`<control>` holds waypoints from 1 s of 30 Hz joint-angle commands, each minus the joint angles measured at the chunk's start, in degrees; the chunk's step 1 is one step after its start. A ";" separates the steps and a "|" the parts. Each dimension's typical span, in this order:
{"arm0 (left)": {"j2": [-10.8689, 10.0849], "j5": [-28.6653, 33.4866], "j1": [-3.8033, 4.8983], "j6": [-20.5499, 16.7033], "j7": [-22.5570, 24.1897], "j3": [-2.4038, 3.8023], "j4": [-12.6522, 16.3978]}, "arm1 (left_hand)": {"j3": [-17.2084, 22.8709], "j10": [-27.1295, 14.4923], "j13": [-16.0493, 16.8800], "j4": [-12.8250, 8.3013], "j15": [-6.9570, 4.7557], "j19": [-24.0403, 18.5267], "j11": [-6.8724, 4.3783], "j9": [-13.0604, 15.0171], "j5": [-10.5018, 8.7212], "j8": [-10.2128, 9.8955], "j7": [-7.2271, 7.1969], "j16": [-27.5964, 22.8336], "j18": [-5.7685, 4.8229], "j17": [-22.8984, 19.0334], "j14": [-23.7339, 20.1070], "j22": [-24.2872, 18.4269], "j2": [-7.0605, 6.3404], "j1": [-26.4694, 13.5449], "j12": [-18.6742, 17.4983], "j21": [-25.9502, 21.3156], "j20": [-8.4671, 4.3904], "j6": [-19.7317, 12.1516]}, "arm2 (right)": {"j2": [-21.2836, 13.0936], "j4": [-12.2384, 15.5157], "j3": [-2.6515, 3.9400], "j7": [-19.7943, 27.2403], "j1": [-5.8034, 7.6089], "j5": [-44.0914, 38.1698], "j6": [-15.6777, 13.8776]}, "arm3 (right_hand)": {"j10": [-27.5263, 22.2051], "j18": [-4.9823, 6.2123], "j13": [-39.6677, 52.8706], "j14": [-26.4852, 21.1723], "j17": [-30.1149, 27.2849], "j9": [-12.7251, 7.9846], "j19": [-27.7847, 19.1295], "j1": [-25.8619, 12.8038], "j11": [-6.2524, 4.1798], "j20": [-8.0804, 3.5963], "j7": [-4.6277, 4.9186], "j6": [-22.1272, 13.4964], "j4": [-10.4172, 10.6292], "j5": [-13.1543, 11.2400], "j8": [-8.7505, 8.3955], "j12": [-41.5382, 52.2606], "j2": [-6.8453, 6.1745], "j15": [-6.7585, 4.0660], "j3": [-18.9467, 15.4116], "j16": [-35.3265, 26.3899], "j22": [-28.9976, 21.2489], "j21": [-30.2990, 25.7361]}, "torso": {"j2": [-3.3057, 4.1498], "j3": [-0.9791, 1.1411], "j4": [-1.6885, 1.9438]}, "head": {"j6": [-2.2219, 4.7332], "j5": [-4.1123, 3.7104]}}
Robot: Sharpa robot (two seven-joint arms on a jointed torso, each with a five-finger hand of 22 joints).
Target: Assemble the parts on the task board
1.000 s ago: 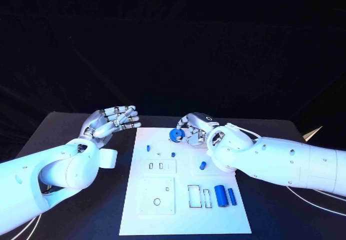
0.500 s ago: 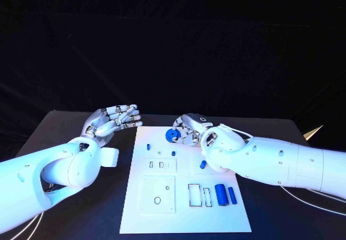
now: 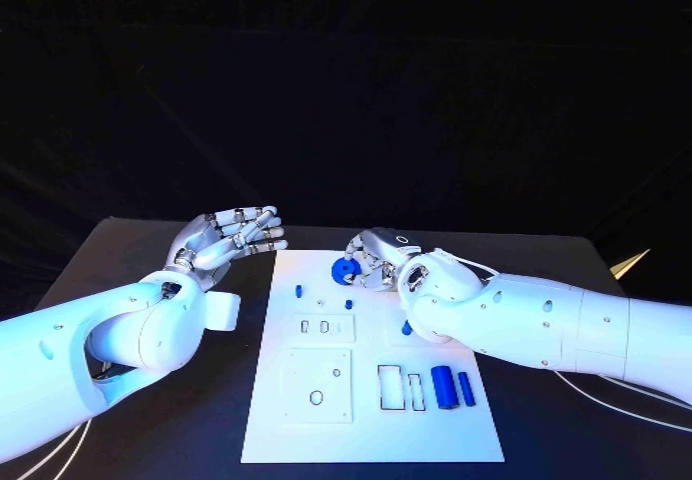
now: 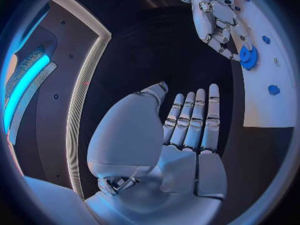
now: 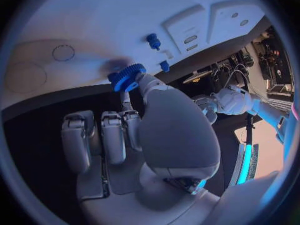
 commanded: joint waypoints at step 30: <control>0.63 -0.06 0.07 1.45 -0.19 0.05 -0.51 | 0.43 -0.35 -0.09 -0.07 -0.07 -0.19 -0.05 -0.06 -0.30 -0.34 2.19 -0.27 0.62 0.14 -0.44 0.03 -0.53 0.07 -0.36 0.32 0.15 -0.56 | 1.73 -2.33 -0.13 1.12 -0.54 0.07 2.35 | 0.37 -0.82 8.77 5.46 12.64 -0.65 6.09 -3.37 0.37 -0.07 0.68 -0.57 0.23 -4.28 -1.00 -0.52 -1.71 0.02 1.67 0.31 15.09 0.31 | -0.04 0.02 -0.13 | -0.27 0.71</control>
